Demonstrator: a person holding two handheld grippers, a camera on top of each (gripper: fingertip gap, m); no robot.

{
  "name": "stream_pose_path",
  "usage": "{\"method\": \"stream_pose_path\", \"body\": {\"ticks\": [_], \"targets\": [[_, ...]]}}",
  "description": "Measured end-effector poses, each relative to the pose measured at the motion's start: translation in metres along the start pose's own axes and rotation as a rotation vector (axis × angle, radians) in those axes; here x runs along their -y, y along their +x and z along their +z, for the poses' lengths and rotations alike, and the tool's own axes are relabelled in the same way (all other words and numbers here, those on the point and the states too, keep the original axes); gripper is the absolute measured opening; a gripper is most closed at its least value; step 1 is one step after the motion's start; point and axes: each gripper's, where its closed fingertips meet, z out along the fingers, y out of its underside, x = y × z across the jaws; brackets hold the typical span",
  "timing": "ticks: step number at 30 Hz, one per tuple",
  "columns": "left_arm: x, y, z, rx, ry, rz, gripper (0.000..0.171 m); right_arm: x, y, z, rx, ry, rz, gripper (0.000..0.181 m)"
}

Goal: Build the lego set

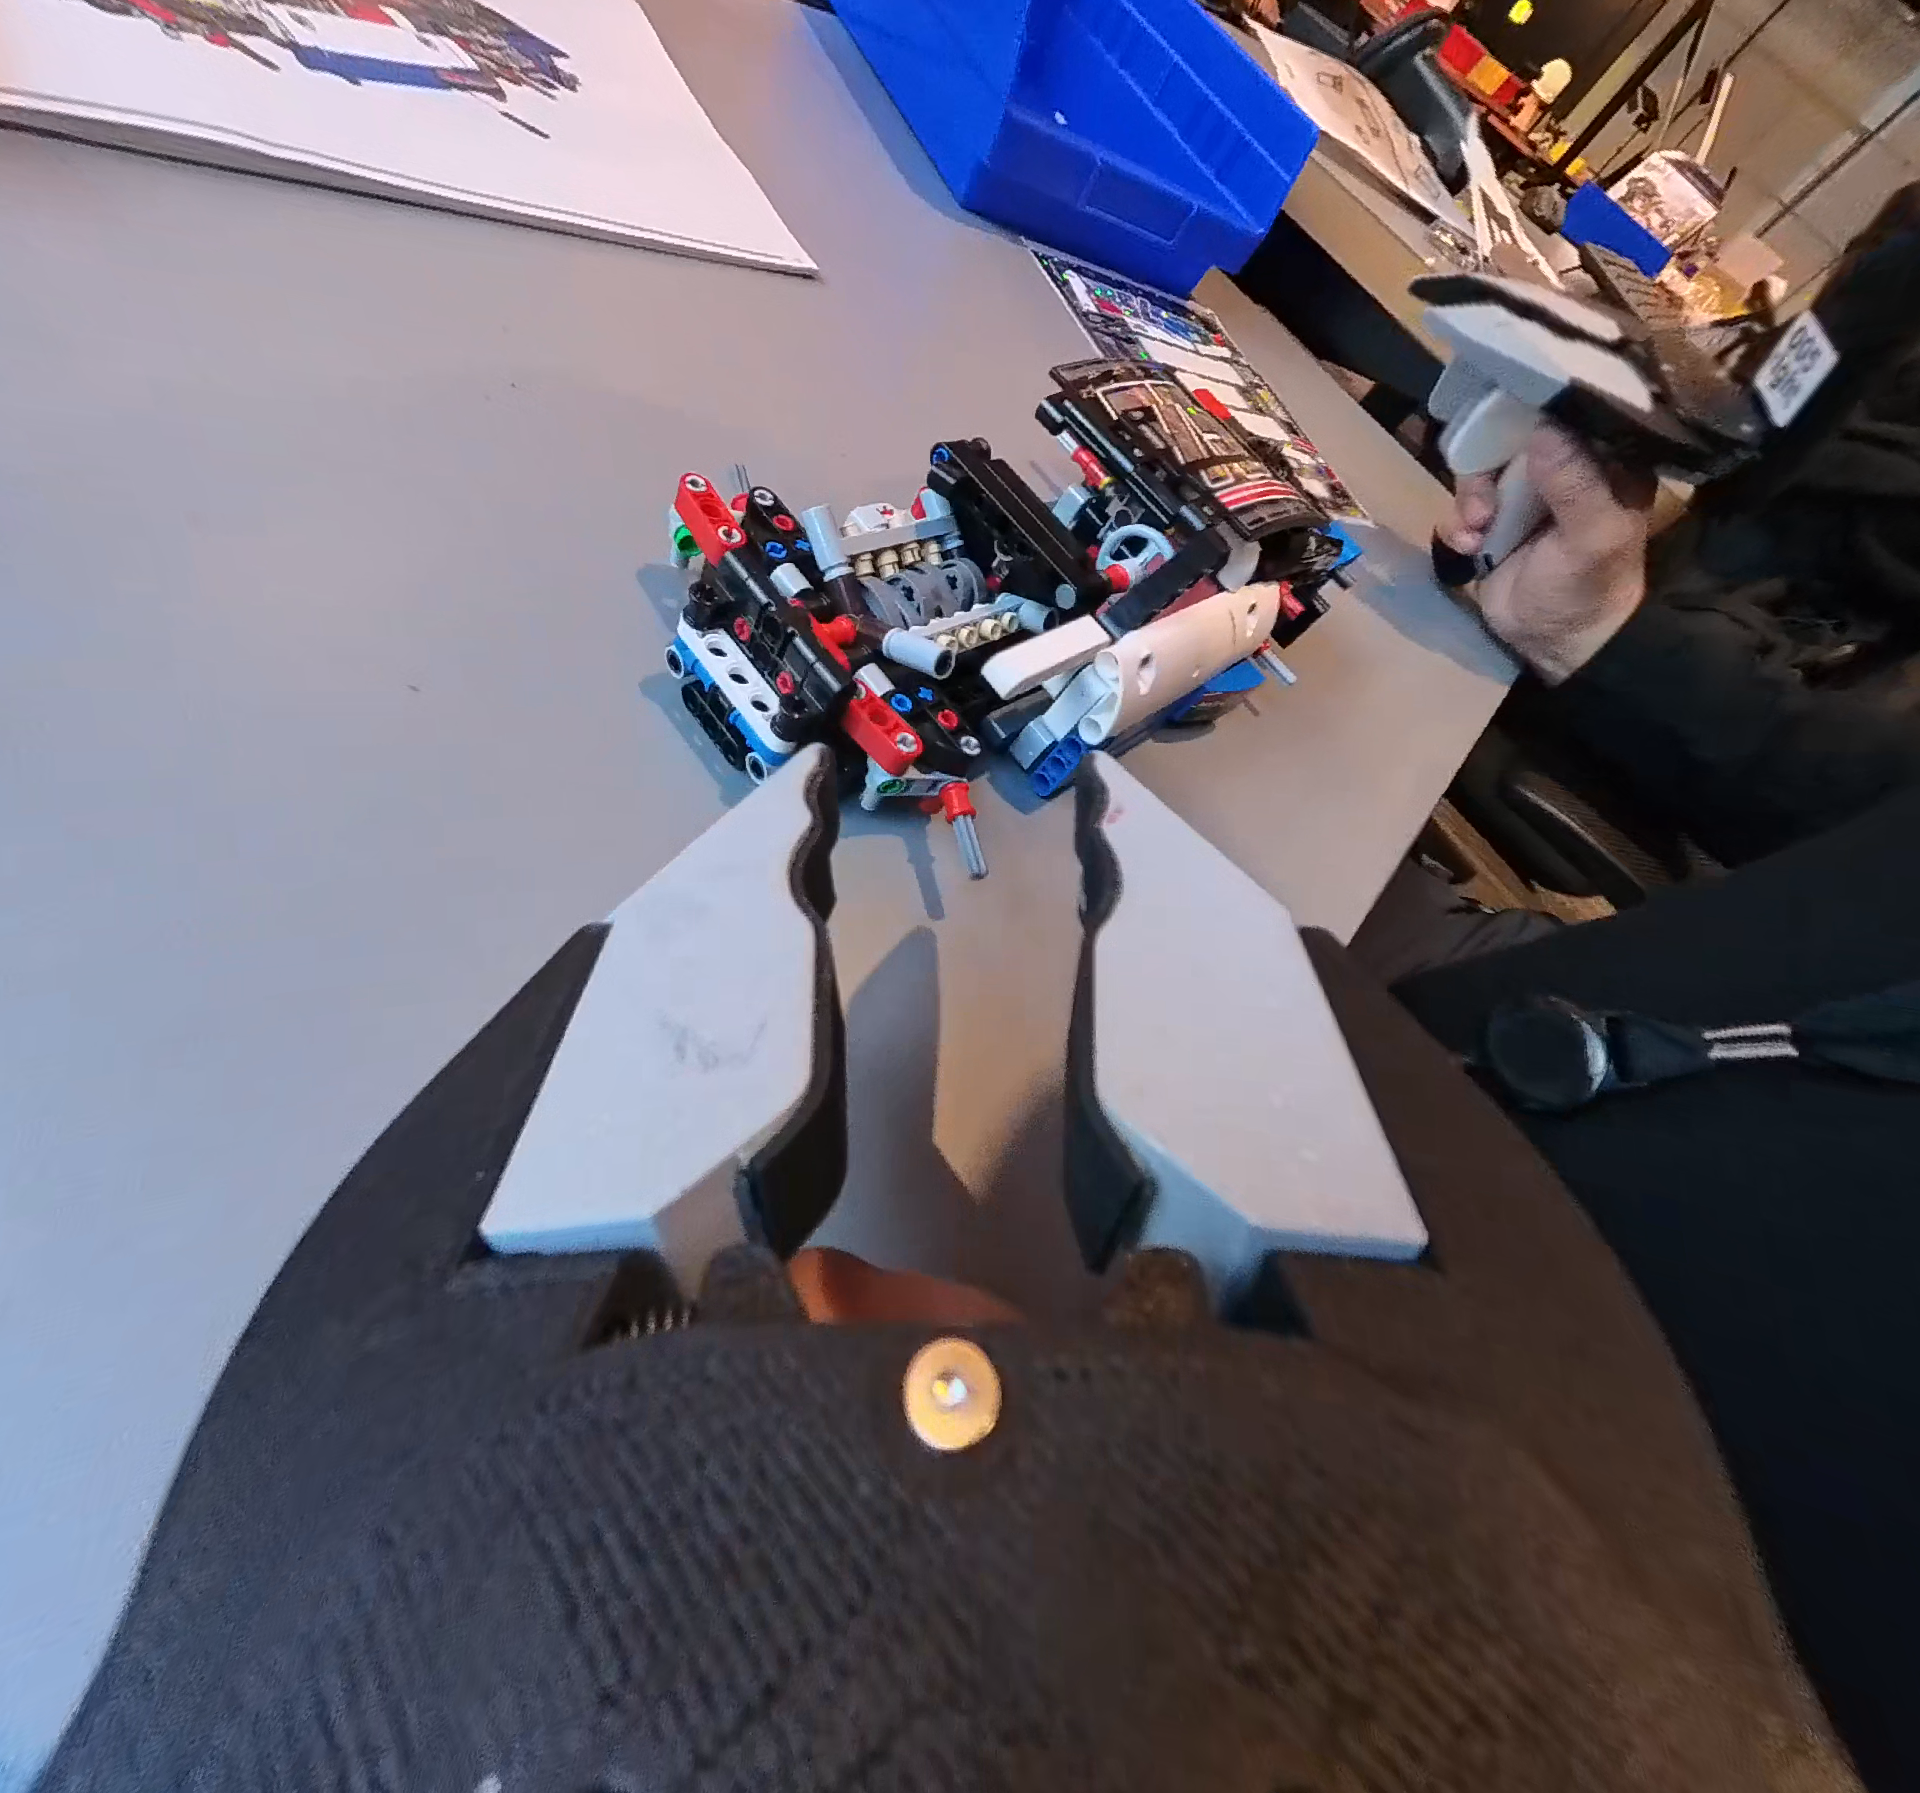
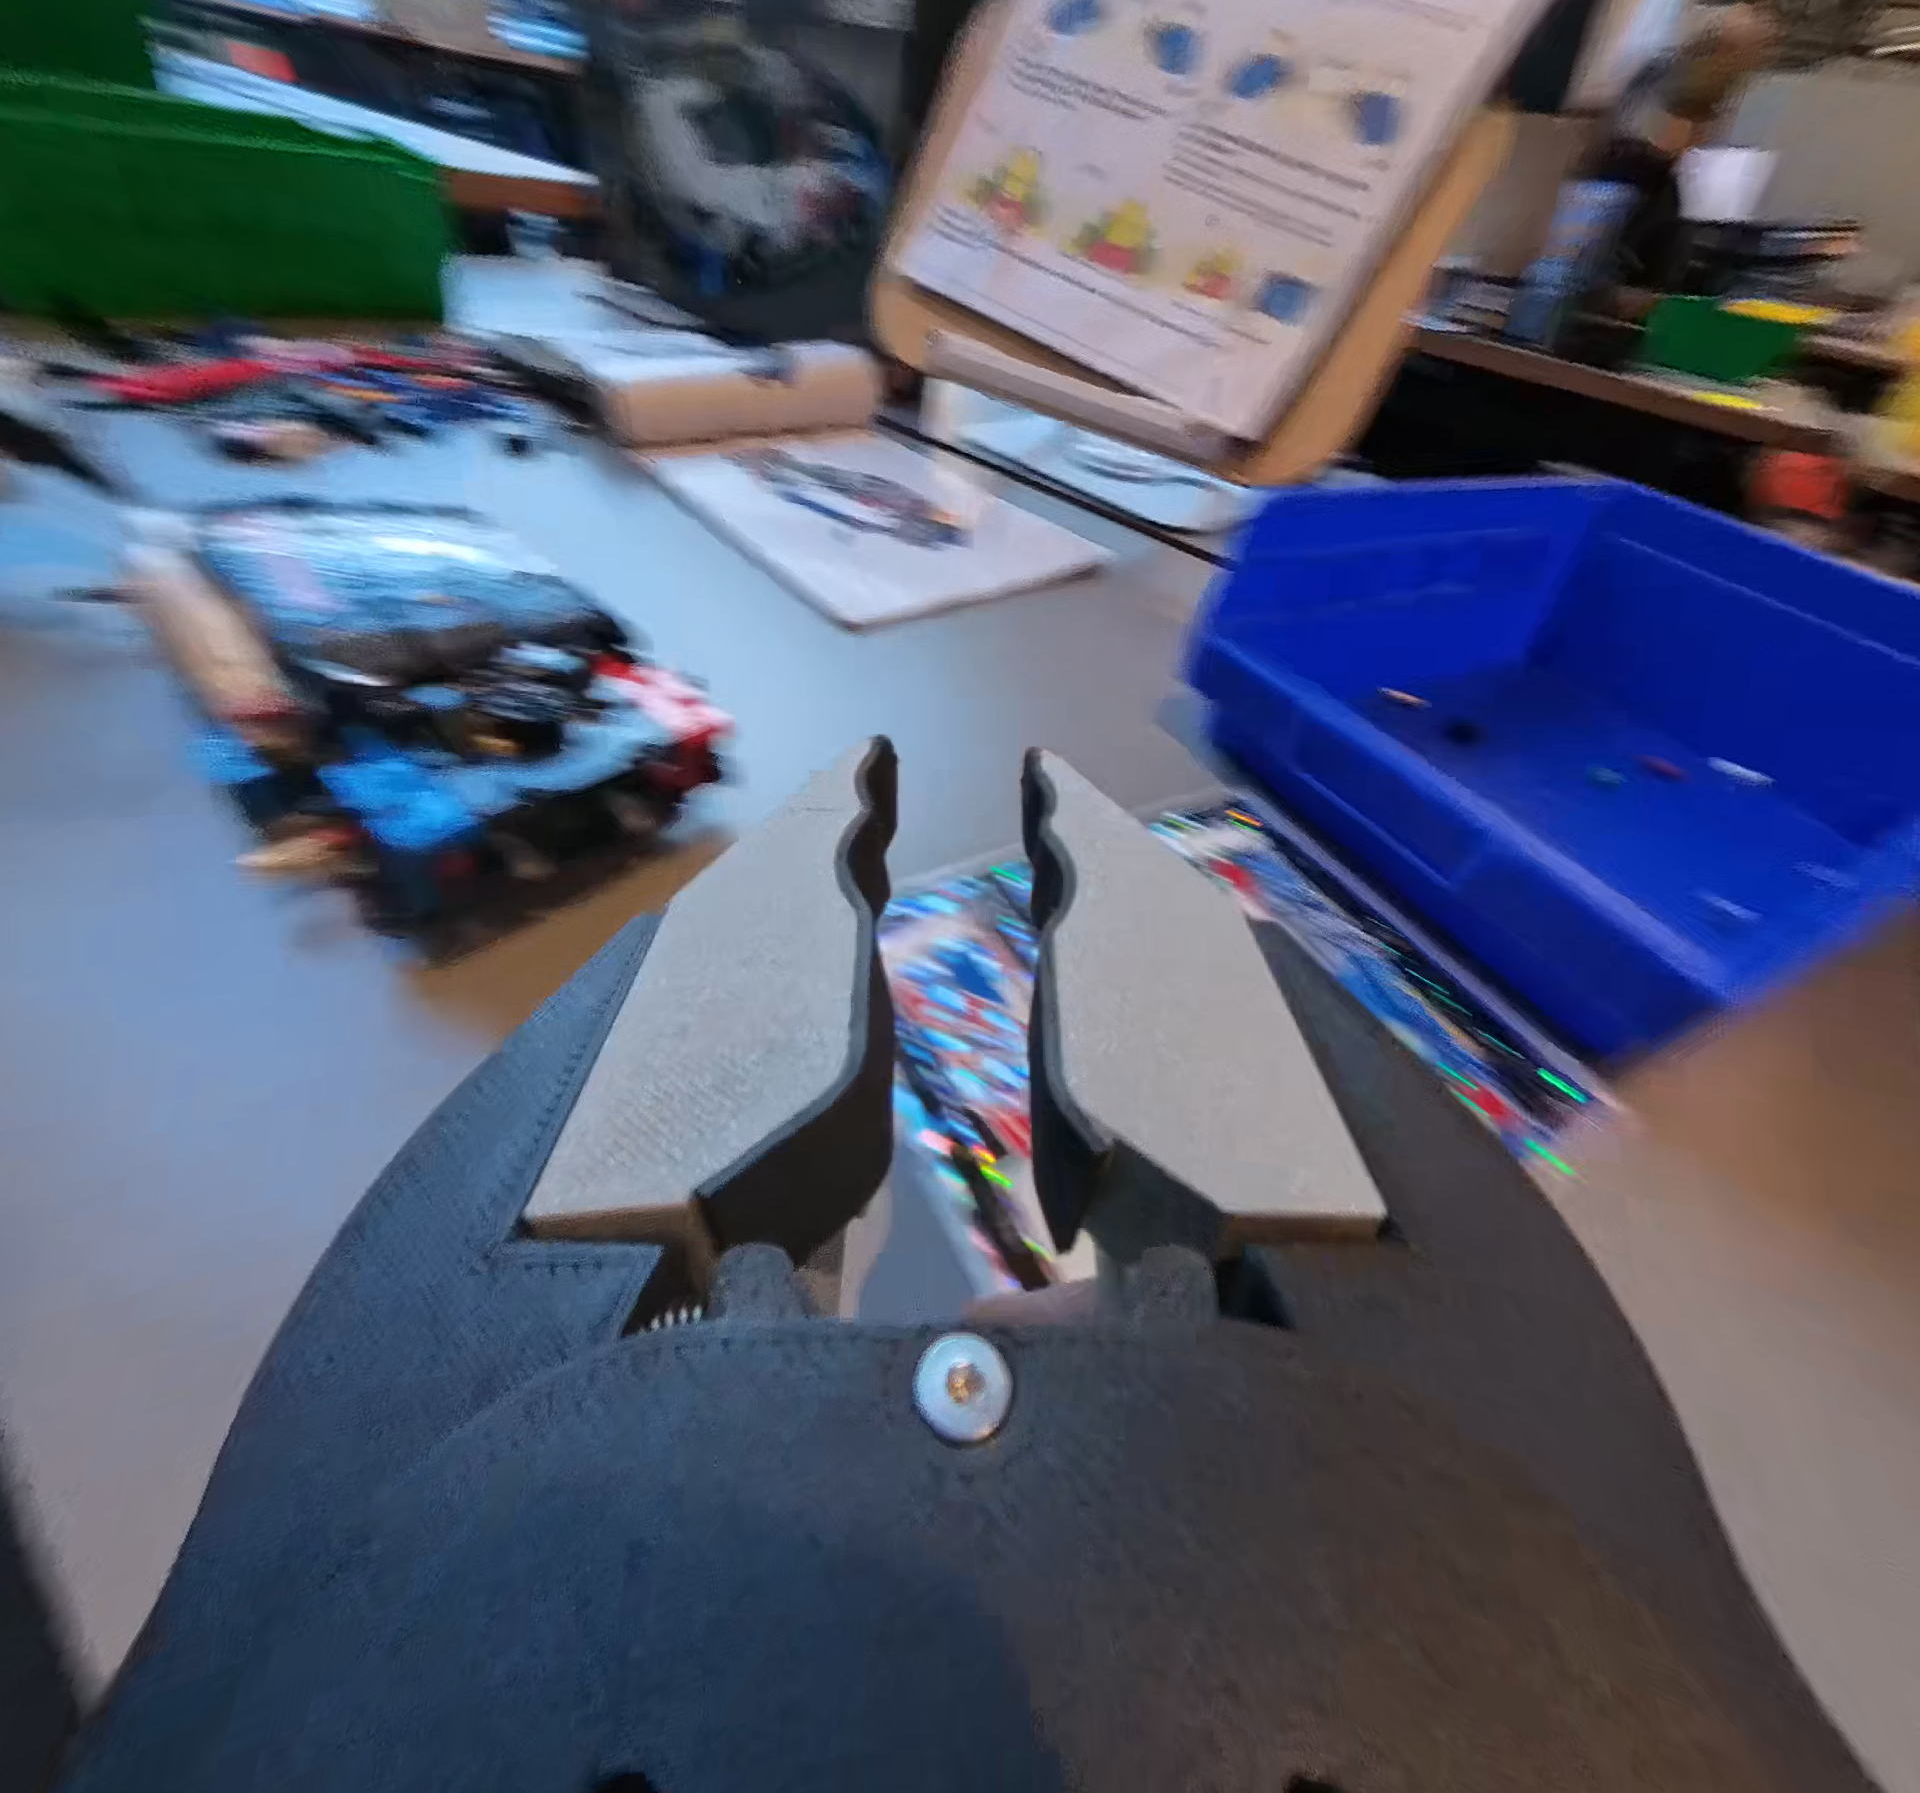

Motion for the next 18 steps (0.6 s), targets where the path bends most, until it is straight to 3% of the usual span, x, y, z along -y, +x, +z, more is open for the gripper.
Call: {"method": "stream_pose_path", "body": {"ticks": [3,5,7,12,15,18], "targets": [[0.003,-0.003,0.001,-0.014,0.003,-0.053,0.043,0.024,-0.073,0.026,0.284,-0.063,-0.032,0.017],[0.006,-0.003,0.001,-0.031,0.016,-0.078,0.043,0.042,-0.124,0.04,0.461,-0.081,-0.085,0.024],[0.007,-0.004,0.001,-0.043,0.017,-0.093,0.043,0.05,-0.151,0.054,0.551,-0.119,-0.149,0.027],[0.005,-0.002,0.003,-0.043,-0.001,-0.078,0.043,0.036,-0.174,0.074,0.685,-0.252,-0.236,0.007],[0.005,-0.002,0.003,-0.04,0.005,-0.072,0.042,0.017,-0.174,0.08,0.687,-0.361,-0.304,0.008],[0.007,-0.003,0.001,-0.041,0.023,-0.077,0.042,0.05,-0.169,0.084,0.662,-0.158,-0.243,0.007]]}}
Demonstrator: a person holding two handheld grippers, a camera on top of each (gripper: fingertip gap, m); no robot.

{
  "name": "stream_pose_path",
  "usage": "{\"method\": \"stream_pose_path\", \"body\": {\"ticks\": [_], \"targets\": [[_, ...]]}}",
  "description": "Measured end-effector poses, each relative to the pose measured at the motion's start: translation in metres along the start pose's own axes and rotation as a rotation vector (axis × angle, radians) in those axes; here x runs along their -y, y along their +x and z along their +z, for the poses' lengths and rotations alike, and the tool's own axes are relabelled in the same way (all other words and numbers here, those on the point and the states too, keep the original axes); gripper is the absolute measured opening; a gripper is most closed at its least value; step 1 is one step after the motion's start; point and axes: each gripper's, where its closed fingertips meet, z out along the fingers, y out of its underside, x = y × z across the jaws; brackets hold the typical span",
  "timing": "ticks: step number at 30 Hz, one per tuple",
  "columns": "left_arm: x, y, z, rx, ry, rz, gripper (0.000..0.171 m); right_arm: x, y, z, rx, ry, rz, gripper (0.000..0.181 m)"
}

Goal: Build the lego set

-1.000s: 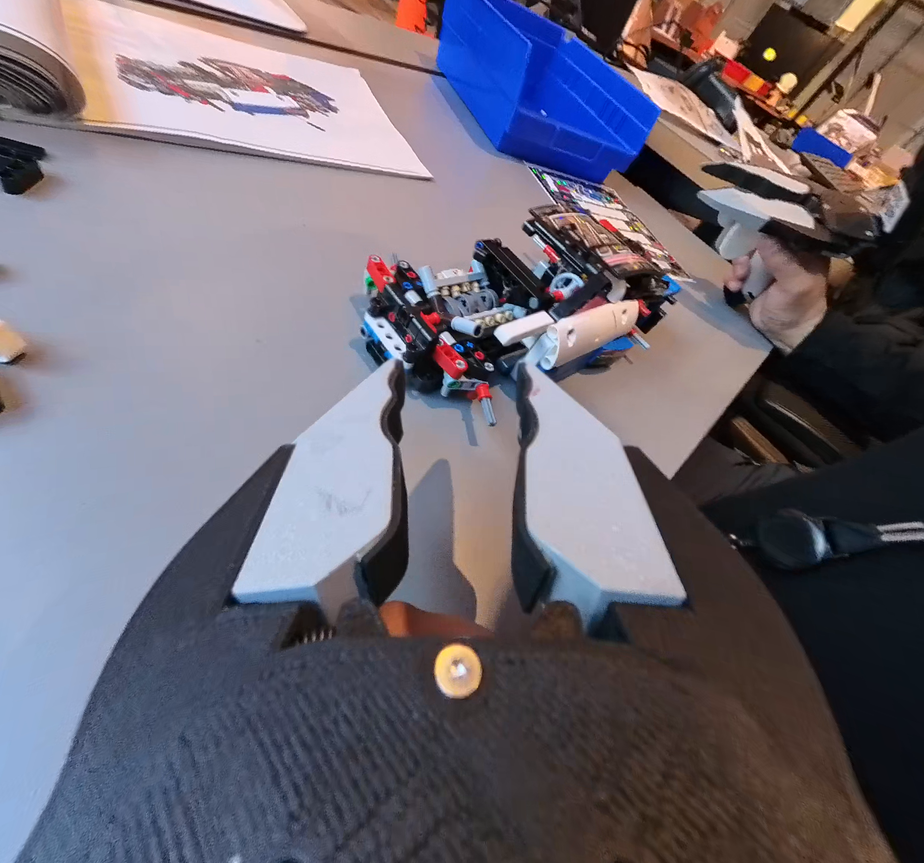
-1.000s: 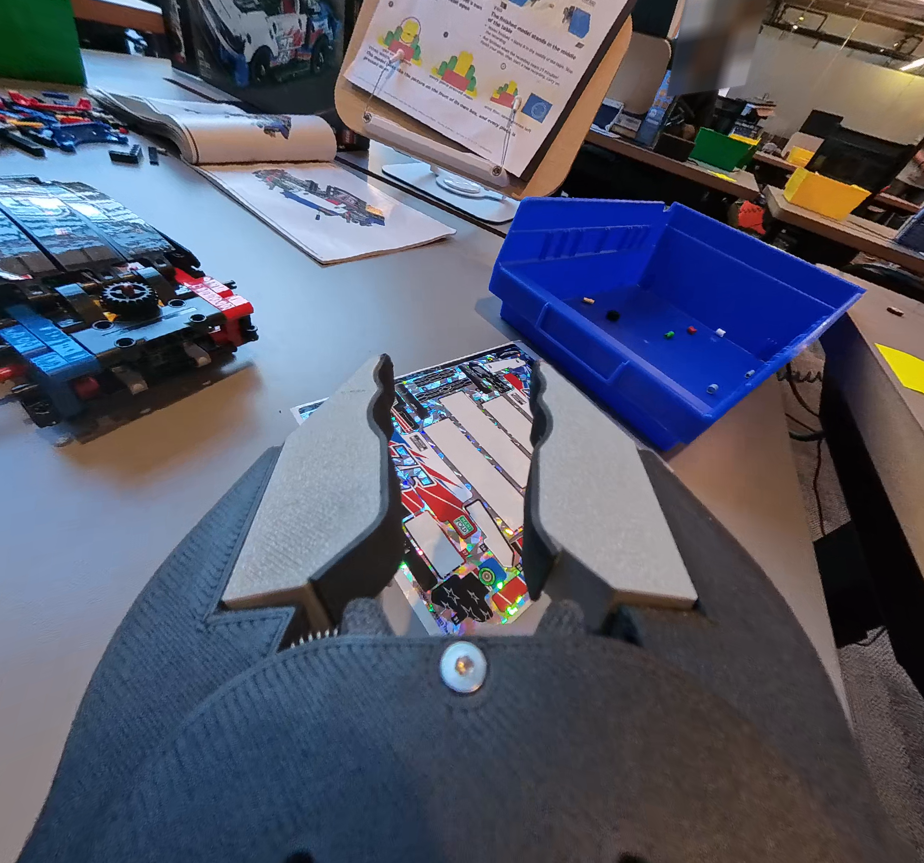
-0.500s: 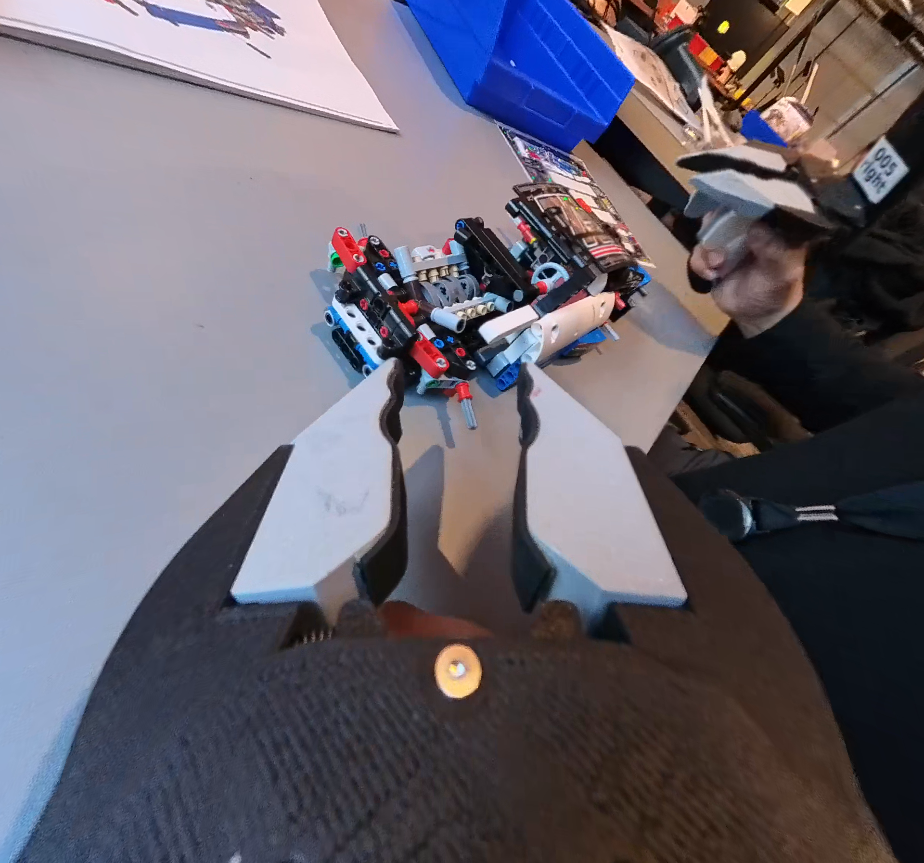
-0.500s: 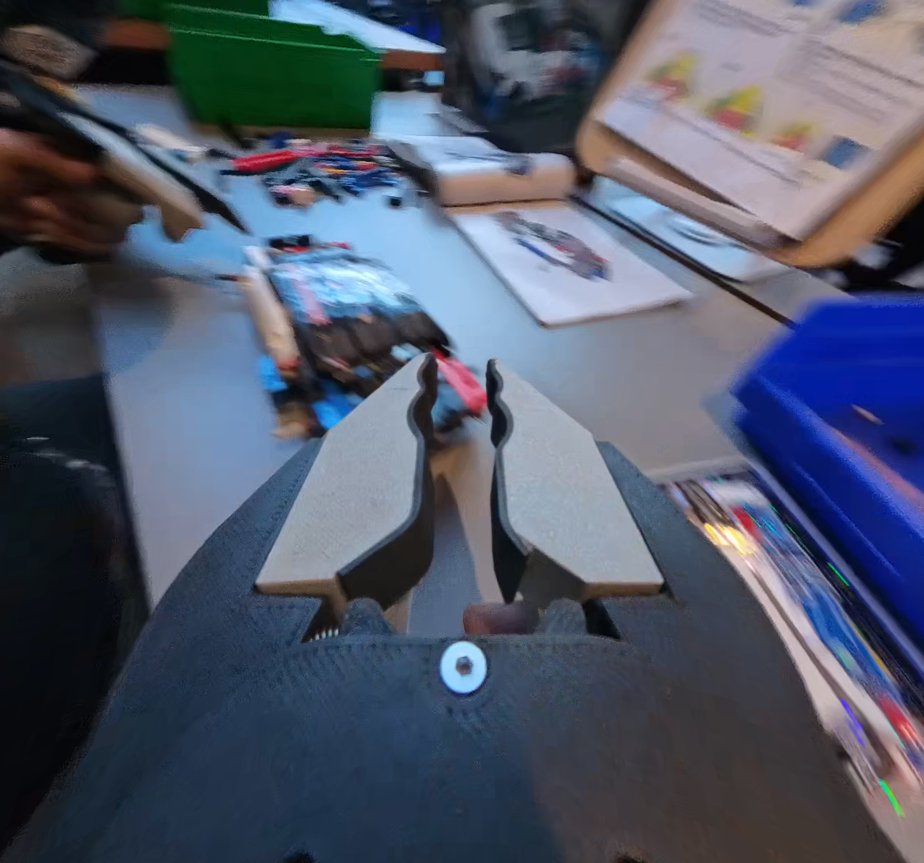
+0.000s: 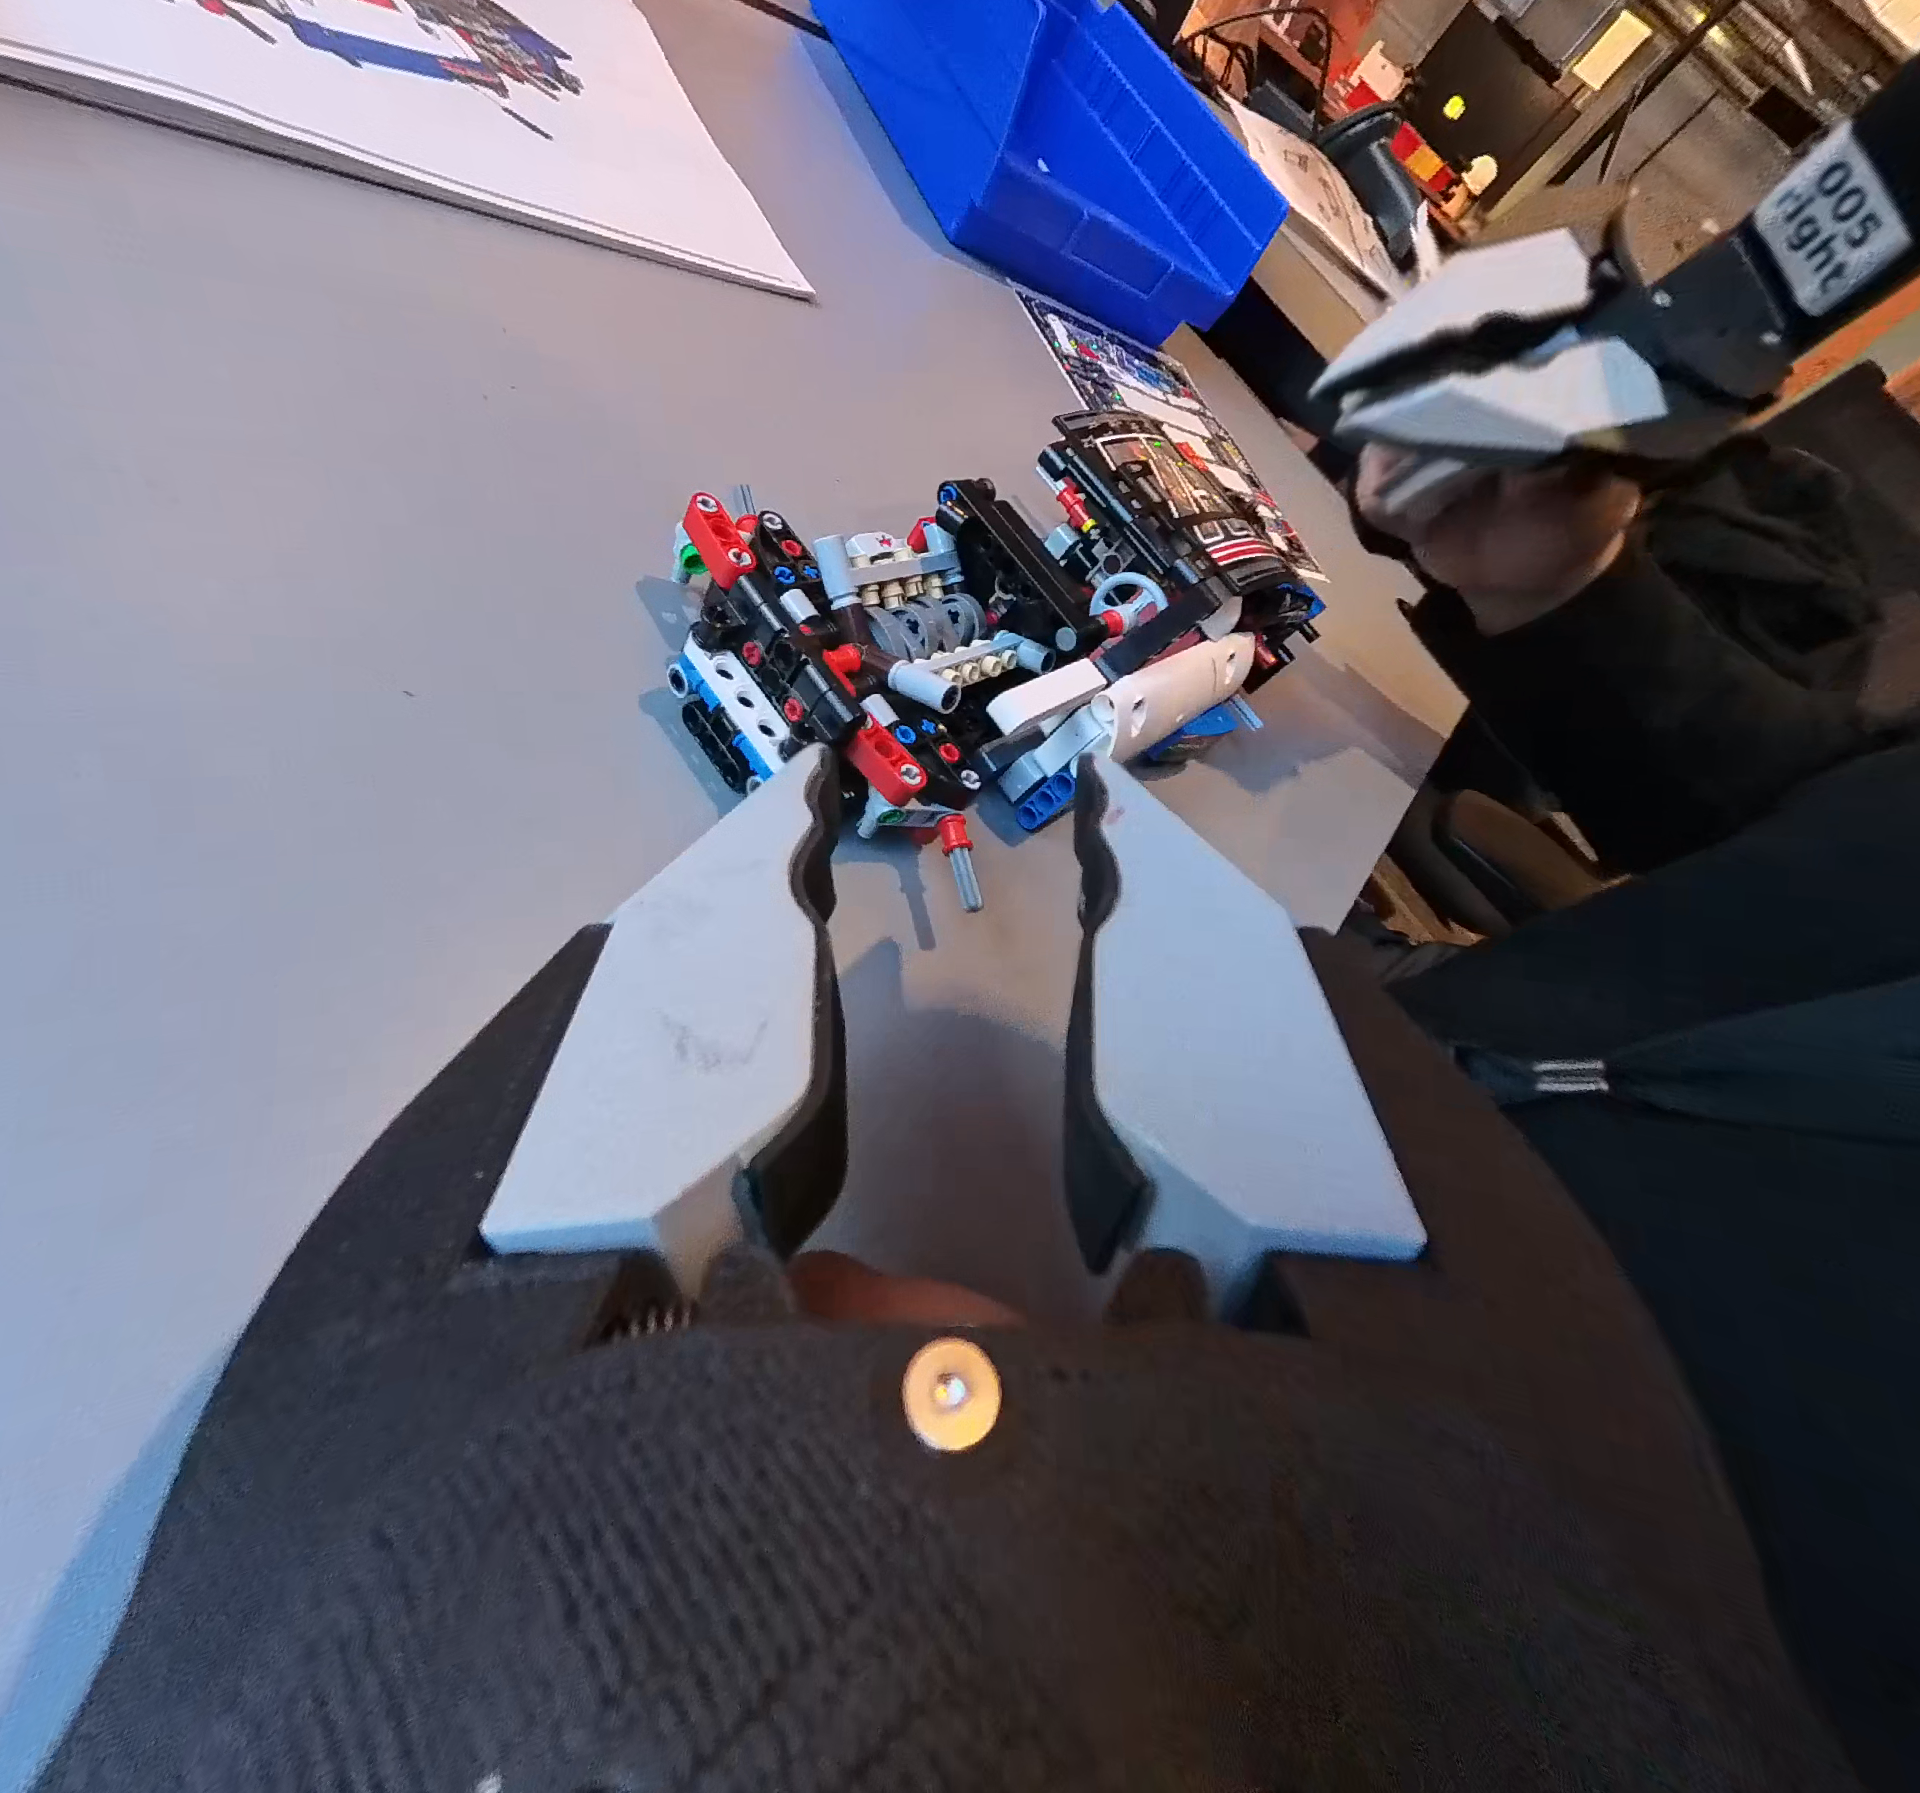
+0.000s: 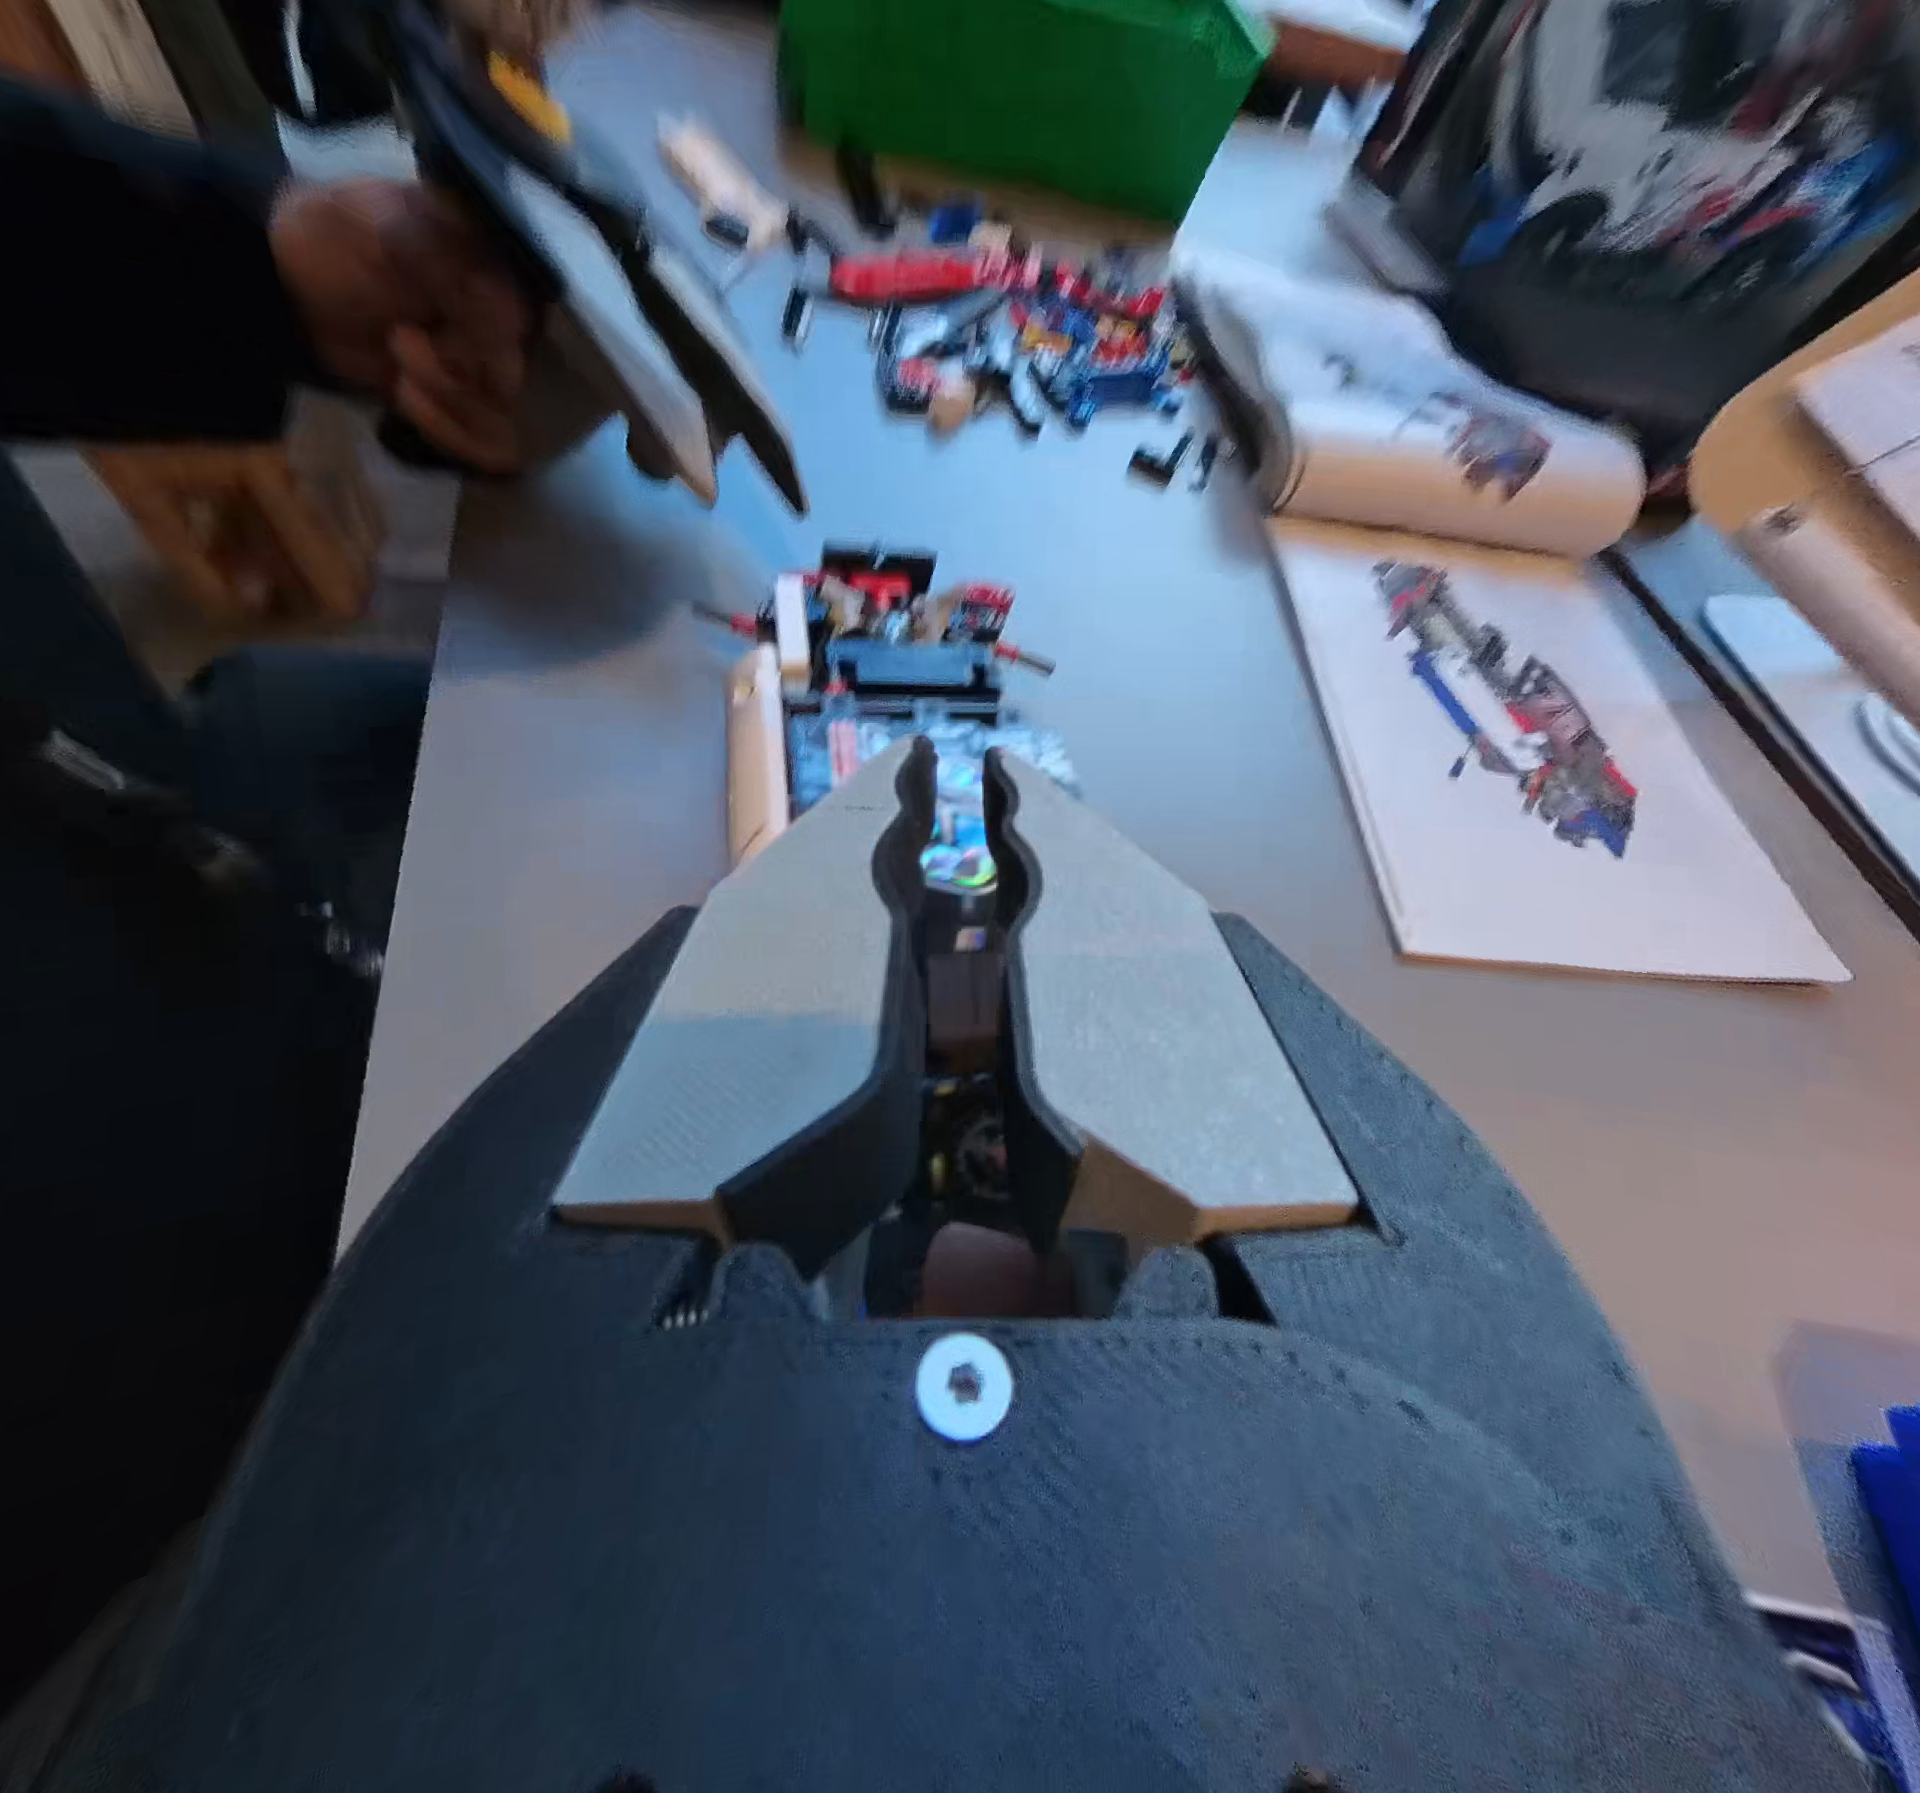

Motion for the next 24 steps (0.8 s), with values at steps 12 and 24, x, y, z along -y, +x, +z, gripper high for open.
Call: {"method": "stream_pose_path", "body": {"ticks": [12,24], "targets": [[0.004,0.001,-0.006,0.0,0.045,0.014,0.041,0.019,0.083,-0.017,-0.099,0.293,0.217,0.032],[0.007,-0.006,-0.014,0.039,0.081,0.014,0.04,0.011,0.105,-0.016,-0.13,0.345,0.272,0.032]]}}
